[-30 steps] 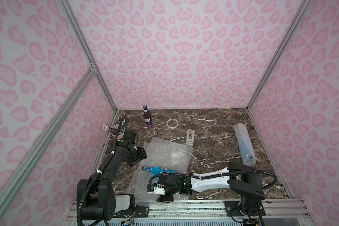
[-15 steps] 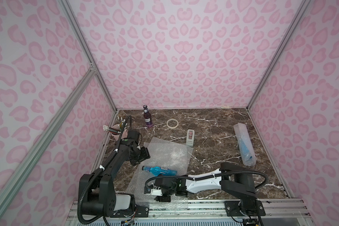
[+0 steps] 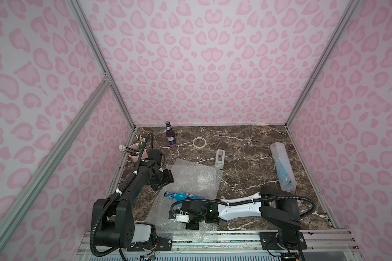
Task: Wrap wine bottles in bubble wrap
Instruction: Wrap the wine bottle in bubble wrap.
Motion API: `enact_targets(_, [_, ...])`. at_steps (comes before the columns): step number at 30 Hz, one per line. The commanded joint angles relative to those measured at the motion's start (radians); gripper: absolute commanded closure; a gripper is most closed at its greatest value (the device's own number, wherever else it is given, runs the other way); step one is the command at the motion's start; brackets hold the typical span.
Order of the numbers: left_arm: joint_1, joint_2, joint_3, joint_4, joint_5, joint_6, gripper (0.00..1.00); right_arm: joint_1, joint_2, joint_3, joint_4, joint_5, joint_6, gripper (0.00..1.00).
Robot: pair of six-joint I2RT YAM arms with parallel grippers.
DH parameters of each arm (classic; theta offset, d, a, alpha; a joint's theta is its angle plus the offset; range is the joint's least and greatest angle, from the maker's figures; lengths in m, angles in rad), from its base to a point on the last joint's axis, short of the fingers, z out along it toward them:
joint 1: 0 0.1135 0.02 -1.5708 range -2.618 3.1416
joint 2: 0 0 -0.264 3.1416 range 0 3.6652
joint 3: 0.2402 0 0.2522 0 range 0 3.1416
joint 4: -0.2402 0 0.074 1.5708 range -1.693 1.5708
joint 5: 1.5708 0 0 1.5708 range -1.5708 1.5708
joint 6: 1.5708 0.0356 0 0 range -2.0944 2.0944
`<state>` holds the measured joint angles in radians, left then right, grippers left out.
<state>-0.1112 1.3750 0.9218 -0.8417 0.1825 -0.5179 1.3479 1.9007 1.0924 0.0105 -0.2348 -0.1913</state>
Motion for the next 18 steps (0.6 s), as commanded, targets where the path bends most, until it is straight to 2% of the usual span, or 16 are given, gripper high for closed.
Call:
enact_targets(1, [-0.001, -0.014, 0.026, -0.022, -0.018, 0.019, 0.3, -0.02, -0.04, -0.02, 0.032, -0.047, 0.032, 1.0])
enact_targets(9, [-0.003, -0.057, 0.107, -0.101, -0.037, 0.048, 0.3, -0.097, -0.123, -0.052, 0.04, -0.108, 0.056, 1.0])
enact_targets(18, [-0.005, -0.105, 0.173, -0.184, -0.036, 0.068, 0.31, -0.235, -0.132, -0.072, 0.08, -0.186, 0.07, 1.0])
